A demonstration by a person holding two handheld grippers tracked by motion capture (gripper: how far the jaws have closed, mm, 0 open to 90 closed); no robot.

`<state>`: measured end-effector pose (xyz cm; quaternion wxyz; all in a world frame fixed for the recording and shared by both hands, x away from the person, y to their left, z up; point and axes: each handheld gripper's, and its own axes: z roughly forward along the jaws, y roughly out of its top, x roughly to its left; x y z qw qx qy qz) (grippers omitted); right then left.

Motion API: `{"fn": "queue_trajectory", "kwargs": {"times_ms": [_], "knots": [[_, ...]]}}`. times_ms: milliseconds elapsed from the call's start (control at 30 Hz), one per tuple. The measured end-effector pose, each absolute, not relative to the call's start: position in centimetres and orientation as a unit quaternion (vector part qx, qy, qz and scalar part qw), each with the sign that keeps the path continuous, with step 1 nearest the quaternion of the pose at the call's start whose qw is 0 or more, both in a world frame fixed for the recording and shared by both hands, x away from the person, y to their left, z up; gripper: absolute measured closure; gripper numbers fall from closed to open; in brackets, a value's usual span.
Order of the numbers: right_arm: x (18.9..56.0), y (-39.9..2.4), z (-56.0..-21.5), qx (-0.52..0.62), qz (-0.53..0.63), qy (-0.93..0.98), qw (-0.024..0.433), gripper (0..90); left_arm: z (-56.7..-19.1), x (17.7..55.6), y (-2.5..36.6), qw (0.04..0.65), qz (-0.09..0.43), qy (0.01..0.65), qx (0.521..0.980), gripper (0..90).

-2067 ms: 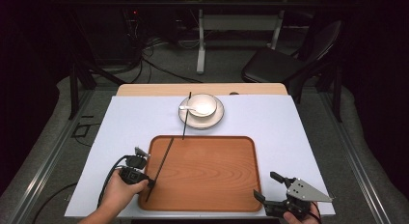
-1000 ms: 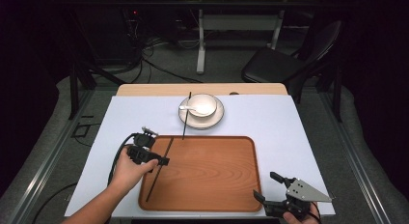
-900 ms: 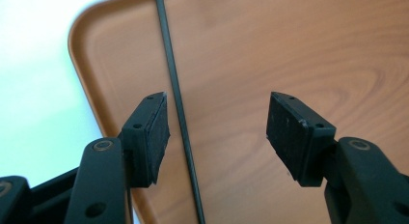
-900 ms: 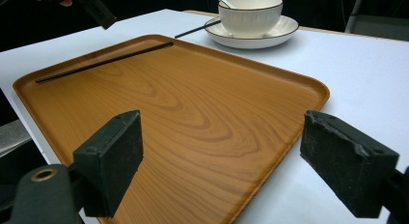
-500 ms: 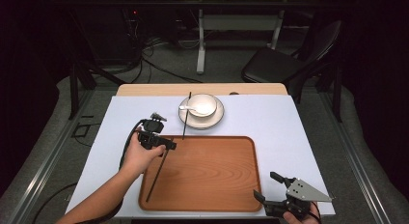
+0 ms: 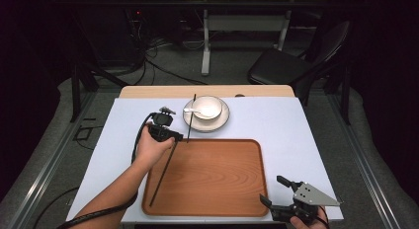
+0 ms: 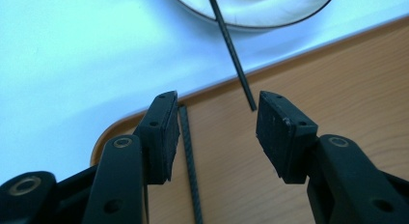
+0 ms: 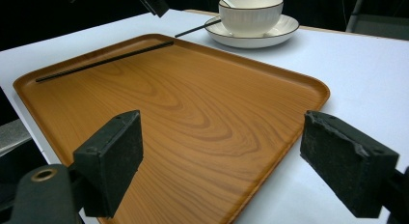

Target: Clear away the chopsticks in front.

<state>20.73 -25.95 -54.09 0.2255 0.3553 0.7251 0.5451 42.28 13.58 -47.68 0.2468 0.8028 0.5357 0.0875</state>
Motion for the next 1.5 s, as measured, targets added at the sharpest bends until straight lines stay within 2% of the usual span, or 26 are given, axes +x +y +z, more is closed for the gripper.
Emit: {"fn": "queue_trajectory", "kwargs": {"times_ms": [167, 467, 667, 1500], "knots": [[20.7, -26.0, -54.1, 0.355, 0.545, 0.725, 0.225, 14.6, -47.7, 43.2, 12.8, 0.251, 0.082, 0.536, 0.802, 52.0], [20.8, -26.0, -54.1, 0.354, 0.546, 0.725, 0.223, 14.6, -48.5, 45.0, 11.1, 0.254, 0.057, 0.553, 0.791, 60.9], [20.8, -26.0, -54.1, 0.356, 0.548, 0.724, 0.221, 14.6, -49.2, 45.7, 10.0, 0.236, 0.068, 0.555, 0.795, 63.1], [20.8, -26.1, -54.1, 0.355, 0.549, 0.724, 0.219, 14.6, -51.0, 47.9, 10.2, 0.207, 0.064, 0.603, 0.768, 82.0]]}}
